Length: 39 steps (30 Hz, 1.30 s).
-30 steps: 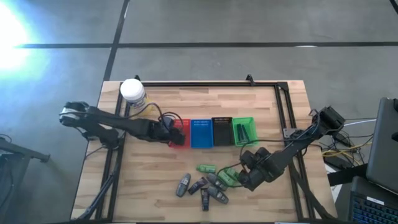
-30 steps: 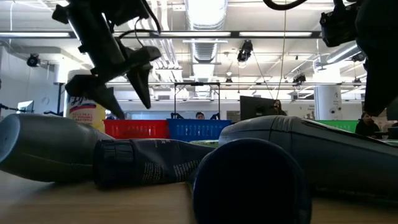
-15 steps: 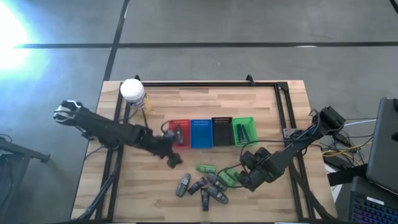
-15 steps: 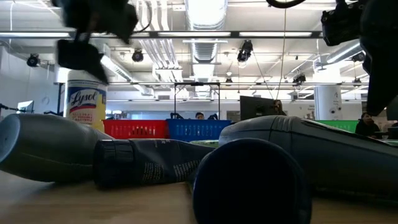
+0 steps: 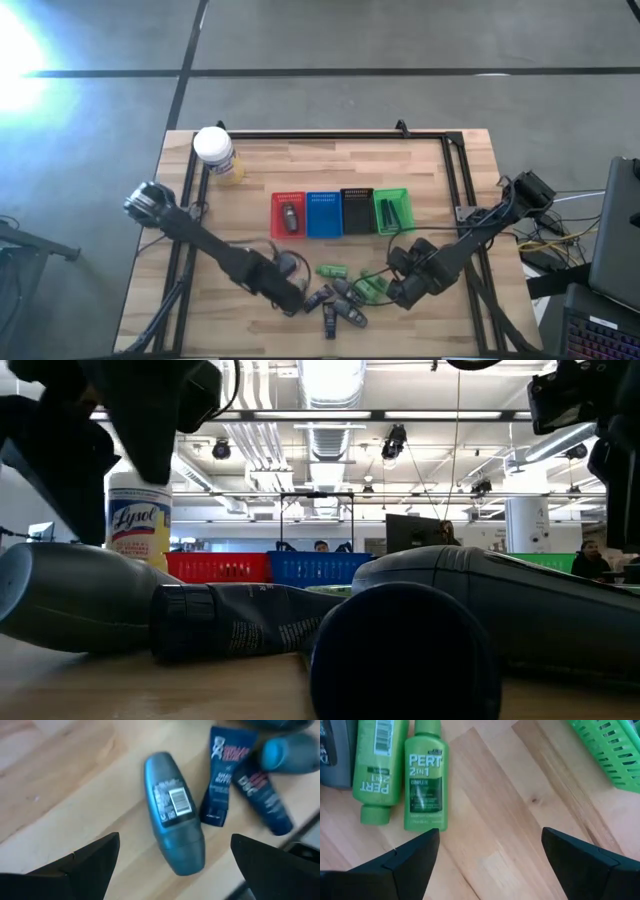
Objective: Pick & Place Travel size toiletries
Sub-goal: Put the black deodorant into the red bin
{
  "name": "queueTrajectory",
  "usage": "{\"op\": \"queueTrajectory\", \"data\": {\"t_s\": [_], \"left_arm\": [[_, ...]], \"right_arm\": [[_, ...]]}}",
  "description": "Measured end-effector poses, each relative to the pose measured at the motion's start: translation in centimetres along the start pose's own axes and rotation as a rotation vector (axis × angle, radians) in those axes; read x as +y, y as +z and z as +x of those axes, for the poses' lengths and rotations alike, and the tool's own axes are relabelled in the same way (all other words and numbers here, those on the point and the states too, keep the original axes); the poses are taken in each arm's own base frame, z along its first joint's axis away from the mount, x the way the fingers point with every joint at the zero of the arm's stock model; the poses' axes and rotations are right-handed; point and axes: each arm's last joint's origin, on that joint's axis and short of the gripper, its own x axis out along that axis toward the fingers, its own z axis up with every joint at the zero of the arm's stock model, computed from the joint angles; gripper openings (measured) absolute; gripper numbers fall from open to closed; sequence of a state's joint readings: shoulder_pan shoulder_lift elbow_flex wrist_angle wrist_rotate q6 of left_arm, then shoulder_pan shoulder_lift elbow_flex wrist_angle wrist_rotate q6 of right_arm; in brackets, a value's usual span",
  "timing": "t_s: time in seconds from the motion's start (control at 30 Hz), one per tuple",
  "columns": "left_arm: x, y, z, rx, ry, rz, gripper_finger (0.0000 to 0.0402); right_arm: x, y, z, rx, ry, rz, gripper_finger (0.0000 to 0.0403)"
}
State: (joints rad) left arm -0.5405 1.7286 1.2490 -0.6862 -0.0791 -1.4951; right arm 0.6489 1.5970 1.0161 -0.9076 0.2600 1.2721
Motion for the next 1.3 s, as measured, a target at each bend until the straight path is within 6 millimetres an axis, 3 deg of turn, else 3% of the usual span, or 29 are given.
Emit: {"op": "queueTrajectory", "data": {"t_s": [0.23,0.4,0.73,0.8,0.93,1.1,1.2,1.3], "left_arm": [[-2.7,-1.1,3.9,0.012,0.157,0.045,0.0385],[-3.5,-1.3,6.5,0.022,0.205,0.08,0.0356],[-3.2,-0.9,6.9,0.025,0.253,0.085,0.0222],[-3.1,-0.8,6.6,0.02,0.257,0.095,0.0216],[-3.3,-0.7,4.2,-0.027,0.237,0.083,0.0216],[-3.5,0.3,-2.4,-0.237,0.092,-0.009,0.0215],[-1.6,2.9,-5.3,-0.424,0.111,-0.103,0.0215],[1.2,6.6,-6.4,-0.495,0.154,-0.174,0.0215]], "right_arm": [[-0.1,-0.1,0.1,0.001,-0.005,0.005,0.0357],[-0.1,-0.1,0.1,0.0,-0.005,0.008,0.0343],[0.2,-0.8,-0.2,-0.037,-0.005,0.048,0.0314],[0.2,-0.9,-0.2,-0.047,-0.005,0.049,0.0309],[0.3,-1.2,-0.3,-0.052,-0.003,0.049,0.03],[0.3,-1.3,-0.3,-0.053,0.0,0.089,0.0291],[0.3,-1.2,-0.3,-0.067,-0.001,0.117,0.0288],[0.3,-1.2,-0.3,-0.082,-0.002,0.134,0.0291]]}}
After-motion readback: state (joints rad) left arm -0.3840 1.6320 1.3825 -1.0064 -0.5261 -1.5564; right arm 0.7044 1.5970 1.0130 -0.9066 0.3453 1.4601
